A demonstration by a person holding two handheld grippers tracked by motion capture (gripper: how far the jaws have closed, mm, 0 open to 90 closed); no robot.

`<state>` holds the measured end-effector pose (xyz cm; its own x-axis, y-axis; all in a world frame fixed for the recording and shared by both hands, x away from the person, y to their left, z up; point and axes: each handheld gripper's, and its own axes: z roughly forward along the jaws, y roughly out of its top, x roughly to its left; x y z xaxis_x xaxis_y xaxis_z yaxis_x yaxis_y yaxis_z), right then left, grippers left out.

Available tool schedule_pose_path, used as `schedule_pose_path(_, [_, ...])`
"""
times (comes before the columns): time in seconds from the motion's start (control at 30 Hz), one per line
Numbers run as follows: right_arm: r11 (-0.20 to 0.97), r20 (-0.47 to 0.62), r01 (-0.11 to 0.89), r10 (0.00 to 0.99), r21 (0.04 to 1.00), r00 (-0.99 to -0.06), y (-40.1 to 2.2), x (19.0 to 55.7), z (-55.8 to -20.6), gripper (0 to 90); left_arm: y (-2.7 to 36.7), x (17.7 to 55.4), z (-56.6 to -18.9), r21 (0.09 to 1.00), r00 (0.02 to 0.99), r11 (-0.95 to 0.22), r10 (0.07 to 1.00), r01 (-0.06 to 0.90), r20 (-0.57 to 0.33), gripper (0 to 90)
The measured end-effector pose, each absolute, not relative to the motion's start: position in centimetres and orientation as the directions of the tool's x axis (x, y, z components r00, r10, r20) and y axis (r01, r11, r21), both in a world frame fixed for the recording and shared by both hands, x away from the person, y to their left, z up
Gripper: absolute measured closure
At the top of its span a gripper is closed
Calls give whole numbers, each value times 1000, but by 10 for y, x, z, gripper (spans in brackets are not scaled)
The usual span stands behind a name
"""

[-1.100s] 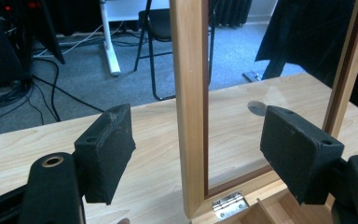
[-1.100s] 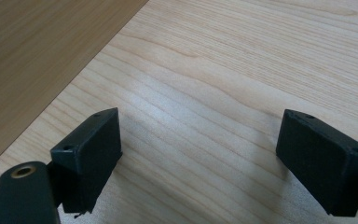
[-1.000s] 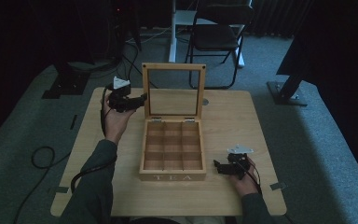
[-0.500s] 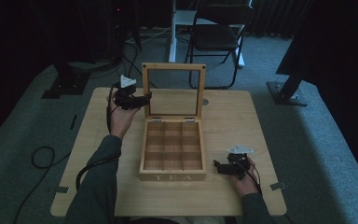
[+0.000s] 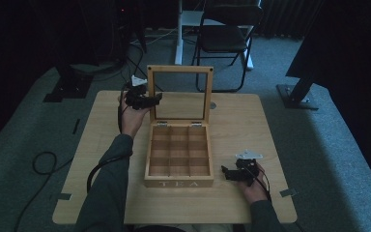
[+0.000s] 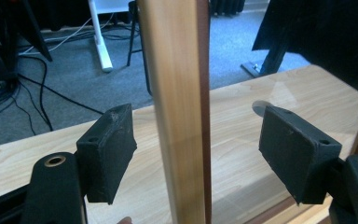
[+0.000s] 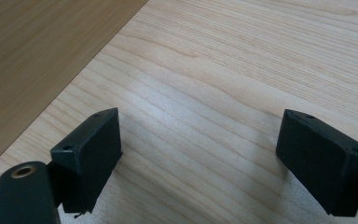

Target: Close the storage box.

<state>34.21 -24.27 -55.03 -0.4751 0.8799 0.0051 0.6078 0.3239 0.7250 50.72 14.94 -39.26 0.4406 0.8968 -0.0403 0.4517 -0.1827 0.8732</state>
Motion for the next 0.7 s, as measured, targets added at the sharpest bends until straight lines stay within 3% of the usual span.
schedule_pose_path(0.57, [326, 7, 607, 878, 725, -479, -242, 341, -550, 135, 143, 520, -381, 885, 445, -146, 892, 442, -75, 310])
schedule_pose_path(0.7, [326, 7, 607, 878, 725, -479, -242, 341, -550, 136, 145, 516, -382, 888, 445, -97, 886, 450, -129, 325])
